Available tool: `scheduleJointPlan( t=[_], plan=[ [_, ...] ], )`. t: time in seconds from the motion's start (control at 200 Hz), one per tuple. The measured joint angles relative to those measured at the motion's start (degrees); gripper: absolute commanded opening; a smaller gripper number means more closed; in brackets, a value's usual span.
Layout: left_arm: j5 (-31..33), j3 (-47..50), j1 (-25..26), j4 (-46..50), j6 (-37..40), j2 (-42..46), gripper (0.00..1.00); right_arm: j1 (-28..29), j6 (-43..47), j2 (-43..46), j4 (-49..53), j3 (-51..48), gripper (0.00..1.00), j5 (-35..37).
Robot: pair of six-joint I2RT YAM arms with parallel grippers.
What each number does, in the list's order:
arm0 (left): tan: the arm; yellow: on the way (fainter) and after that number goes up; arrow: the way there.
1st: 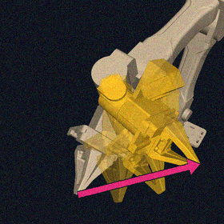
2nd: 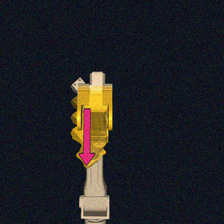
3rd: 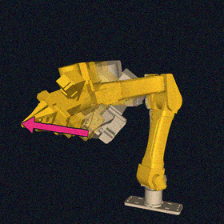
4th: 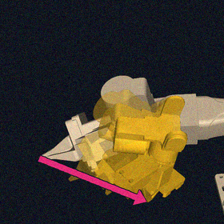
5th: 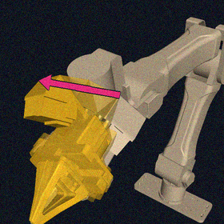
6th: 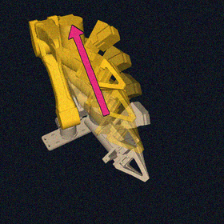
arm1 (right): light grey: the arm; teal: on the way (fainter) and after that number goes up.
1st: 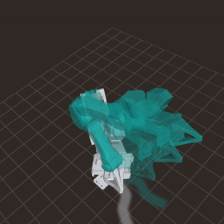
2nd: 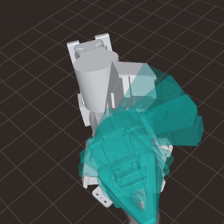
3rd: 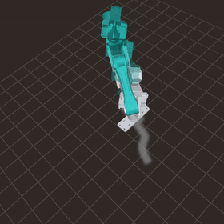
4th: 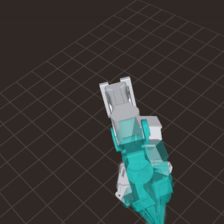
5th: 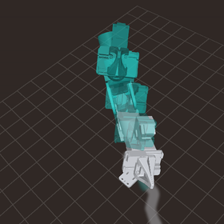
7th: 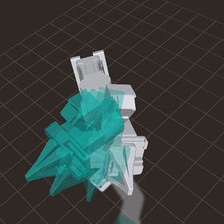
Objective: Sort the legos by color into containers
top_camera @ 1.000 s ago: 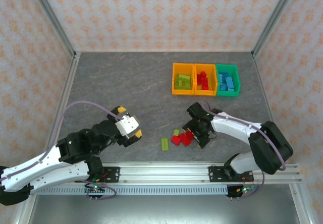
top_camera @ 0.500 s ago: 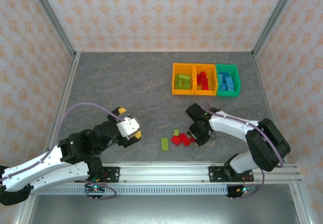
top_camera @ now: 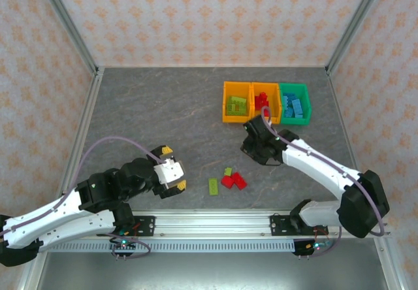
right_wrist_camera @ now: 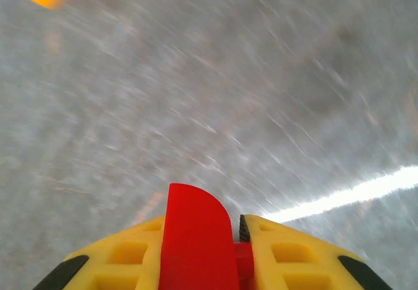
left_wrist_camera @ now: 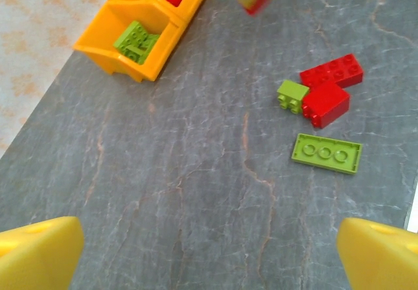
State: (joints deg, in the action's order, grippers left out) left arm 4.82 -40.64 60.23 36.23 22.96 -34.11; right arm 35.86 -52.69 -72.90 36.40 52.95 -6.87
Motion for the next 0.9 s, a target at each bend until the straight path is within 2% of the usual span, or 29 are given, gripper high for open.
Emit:
scheduleJointPlan(
  t=[0.16,0.27,0.335,0.42,0.515,0.626,0.766,0.896],
  plan=[
    [-0.5,0.0,-0.4,0.0,1.1,0.0,1.0,-5.2,13.2,-3.0,-1.3,8.6,0.1,7.1],
    [-0.5,0.0,-0.4,0.0,1.2,0.3,1.0,-11.0,20.7,-10.6,-2.8,15.5,0.09,11.7],
    [-0.4,0.3,-0.4,0.0,1.2,0.7,1.0,-14.7,23.7,-16.0,-3.6,19.5,0.13,12.3],
    [-0.2,0.4,-0.4,0.0,1.2,1.2,1.0,-19.3,26.9,-23.4,-5.2,24.0,0.22,11.3],
    [0.0,0.5,-0.4,0.0,1.2,1.5,1.0,-22.9,30.1,-31.6,-4.9,30.0,0.44,9.5],
    [0.0,0.7,-0.4,0.0,1.2,1.5,1.0,-23.7,33.6,-38.3,-2.6,37.5,0.55,8.4],
    [0.1,0.7,-0.4,0.0,1.4,1.5,1.0,-23.1,34.5,-37.7,-0.4,39.2,0.61,6.7],
    [0.1,0.8,-0.4,0.0,1.6,1.5,1.0,-22.7,34.2,-29.5,0.3,33.3,0.65,3.5]
  ],
)
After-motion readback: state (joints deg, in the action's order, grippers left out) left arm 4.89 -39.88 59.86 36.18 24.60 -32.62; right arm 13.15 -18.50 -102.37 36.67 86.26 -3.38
